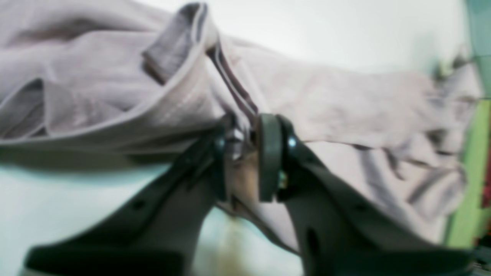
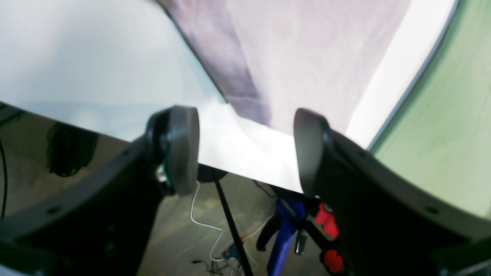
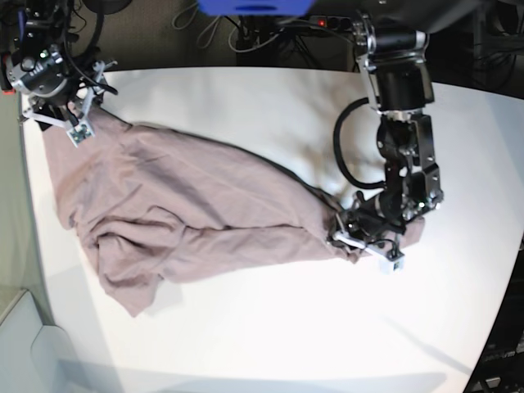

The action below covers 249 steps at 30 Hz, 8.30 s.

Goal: Layout the t-shirt on the table in an organized manner, then fold the t-shirt properly

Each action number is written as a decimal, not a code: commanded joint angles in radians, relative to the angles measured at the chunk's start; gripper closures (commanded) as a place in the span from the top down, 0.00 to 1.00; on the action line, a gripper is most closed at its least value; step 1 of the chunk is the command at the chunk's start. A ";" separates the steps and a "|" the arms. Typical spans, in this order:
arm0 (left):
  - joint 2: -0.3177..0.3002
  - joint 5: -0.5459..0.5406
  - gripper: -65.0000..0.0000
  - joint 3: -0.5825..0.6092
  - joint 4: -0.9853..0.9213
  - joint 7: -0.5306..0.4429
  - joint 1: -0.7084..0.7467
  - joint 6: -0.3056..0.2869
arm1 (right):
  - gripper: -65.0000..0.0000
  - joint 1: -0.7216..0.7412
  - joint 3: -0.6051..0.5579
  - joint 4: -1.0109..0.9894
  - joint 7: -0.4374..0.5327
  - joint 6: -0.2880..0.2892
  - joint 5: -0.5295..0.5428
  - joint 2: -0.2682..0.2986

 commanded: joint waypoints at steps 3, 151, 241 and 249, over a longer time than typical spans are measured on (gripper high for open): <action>-0.027 -0.093 0.00 -0.001 0.021 -0.005 -0.019 -0.003 | 0.60 0.001 0.007 0.015 0.011 -0.004 0.001 0.012; -0.006 0.028 0.33 0.465 0.027 -0.591 0.033 0.202 | 0.60 0.052 0.001 0.000 0.011 -0.004 0.001 0.048; 0.063 0.057 0.00 0.286 -0.071 -0.636 -0.047 0.205 | 0.60 0.055 0.006 0.000 0.011 -0.004 0.001 0.073; 0.069 0.344 0.00 0.513 -0.027 -0.636 -0.040 0.475 | 0.60 0.055 0.006 0.000 0.010 -0.004 0.001 0.075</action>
